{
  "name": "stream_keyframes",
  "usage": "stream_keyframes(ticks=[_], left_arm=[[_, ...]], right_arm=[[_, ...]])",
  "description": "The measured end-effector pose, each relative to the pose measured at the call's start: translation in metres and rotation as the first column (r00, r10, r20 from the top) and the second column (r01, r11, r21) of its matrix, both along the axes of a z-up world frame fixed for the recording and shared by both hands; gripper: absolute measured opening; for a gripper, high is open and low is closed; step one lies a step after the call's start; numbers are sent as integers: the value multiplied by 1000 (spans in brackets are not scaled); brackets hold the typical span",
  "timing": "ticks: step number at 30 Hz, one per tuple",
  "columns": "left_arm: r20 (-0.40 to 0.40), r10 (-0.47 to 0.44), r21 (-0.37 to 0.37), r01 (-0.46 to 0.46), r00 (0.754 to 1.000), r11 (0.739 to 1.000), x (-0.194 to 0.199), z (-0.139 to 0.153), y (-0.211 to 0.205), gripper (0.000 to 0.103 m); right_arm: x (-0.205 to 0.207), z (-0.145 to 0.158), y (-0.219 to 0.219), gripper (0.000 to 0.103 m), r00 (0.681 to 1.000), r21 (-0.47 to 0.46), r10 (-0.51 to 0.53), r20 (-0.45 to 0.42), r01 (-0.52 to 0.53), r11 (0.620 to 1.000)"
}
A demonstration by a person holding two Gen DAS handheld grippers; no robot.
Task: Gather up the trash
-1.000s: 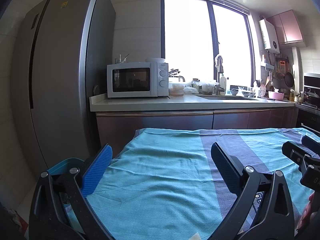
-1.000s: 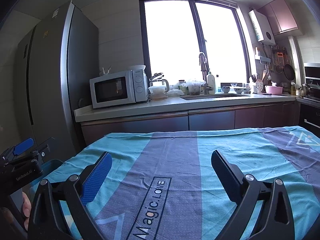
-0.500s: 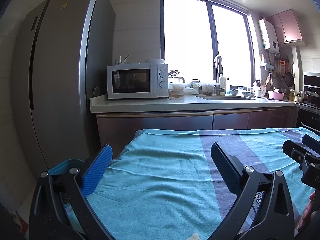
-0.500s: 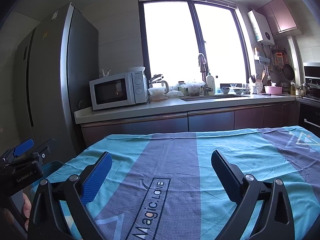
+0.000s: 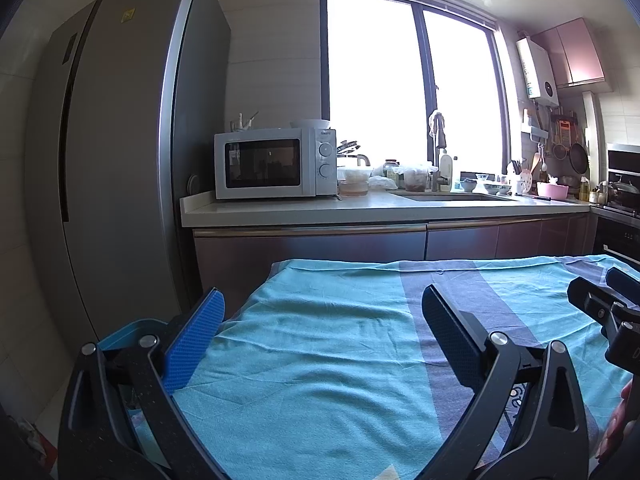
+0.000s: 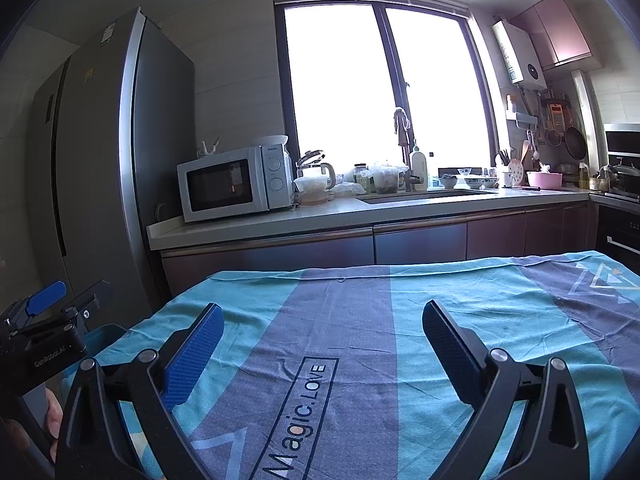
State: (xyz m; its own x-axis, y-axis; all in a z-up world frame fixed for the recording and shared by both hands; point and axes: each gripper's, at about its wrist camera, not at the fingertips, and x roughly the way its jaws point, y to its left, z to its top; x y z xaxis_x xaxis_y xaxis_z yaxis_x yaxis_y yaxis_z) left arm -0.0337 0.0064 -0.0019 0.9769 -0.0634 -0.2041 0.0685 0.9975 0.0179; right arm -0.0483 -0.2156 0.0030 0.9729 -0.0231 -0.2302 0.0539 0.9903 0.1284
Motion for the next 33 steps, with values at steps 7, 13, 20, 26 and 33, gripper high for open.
stream_keyframes(ticks=[7, 13, 20, 26, 33], left_arm=[[2, 0, 4, 0, 1000, 1000, 0, 1, -1, 97], [3, -3, 2, 3, 1000, 1000, 1, 2, -1, 97], [6, -3, 3, 3, 1000, 1000, 0, 2, -2, 97], [6, -1, 4, 1, 1000, 1000, 1, 1, -1, 97], [3, -4, 1, 4, 1000, 1000, 1, 1, -1, 97]], right_arm=[[0, 0, -1, 96, 1000, 1, 0, 1, 0, 1000], [0, 1, 0, 96, 1000, -2, -2, 3, 2, 1000], [0, 1, 0, 96, 1000, -1, -2, 3, 2, 1000], [0, 3, 1, 96, 1000, 0, -3, 4, 3, 1000], [1, 4, 2, 96, 1000, -2, -3, 5, 3, 1000]])
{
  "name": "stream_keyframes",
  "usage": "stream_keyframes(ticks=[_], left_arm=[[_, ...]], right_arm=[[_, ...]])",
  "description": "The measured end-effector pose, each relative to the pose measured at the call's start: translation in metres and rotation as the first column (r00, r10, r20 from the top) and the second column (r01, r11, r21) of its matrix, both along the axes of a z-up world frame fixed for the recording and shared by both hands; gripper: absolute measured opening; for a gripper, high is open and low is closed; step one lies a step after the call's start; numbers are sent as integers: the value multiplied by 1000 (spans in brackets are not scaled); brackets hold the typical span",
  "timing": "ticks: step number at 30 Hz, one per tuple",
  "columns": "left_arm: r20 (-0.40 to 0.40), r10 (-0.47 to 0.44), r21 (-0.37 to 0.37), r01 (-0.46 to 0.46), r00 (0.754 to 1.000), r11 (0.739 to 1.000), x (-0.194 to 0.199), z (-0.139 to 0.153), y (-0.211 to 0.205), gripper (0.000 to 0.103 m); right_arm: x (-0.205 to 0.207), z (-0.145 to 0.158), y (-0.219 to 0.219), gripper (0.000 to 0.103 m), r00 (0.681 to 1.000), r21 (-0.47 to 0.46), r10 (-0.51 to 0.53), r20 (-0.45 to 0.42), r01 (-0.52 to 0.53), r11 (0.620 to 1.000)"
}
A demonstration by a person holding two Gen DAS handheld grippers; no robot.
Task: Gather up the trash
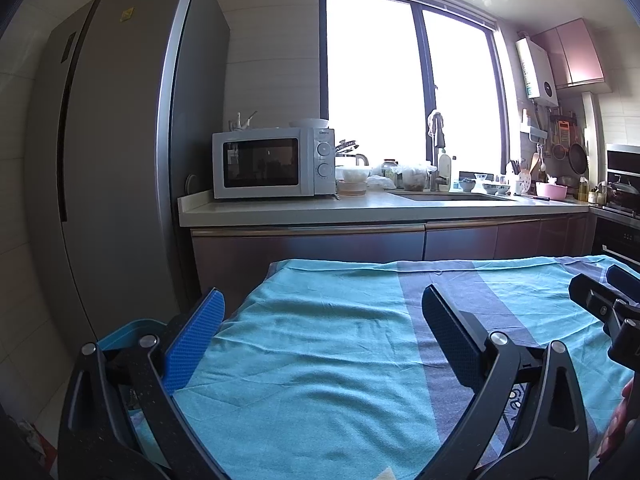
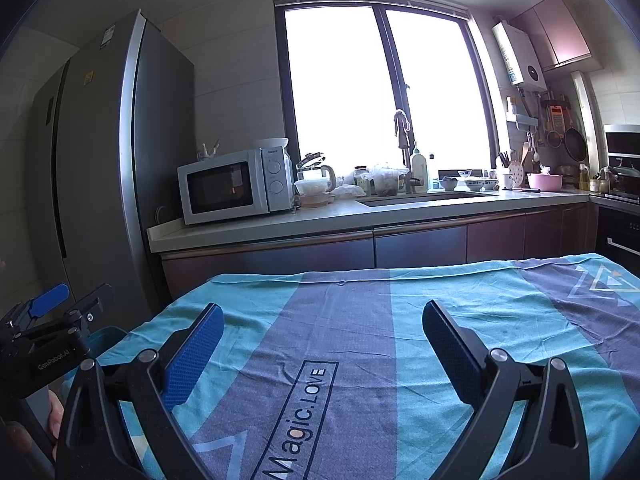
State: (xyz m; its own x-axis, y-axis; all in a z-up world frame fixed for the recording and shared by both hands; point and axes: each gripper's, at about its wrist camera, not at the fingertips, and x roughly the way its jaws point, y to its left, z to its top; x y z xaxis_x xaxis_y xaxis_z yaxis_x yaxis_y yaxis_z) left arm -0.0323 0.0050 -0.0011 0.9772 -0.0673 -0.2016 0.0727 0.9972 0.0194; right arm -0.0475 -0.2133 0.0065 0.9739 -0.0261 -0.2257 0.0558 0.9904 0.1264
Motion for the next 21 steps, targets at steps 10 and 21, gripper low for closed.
stream_keyframes(ticks=[10, 21], left_arm=[[-12, -24, 5, 24, 1000, 1000, 3, -4, -3, 97], [-369, -94, -5, 99, 925, 995, 96, -35, -2, 97]], right_arm=[[0, -1, -2, 96, 1000, 6, 1, -1, -1, 1000], [32, -13, -43, 96, 986, 39, -25, -162, 32, 999]])
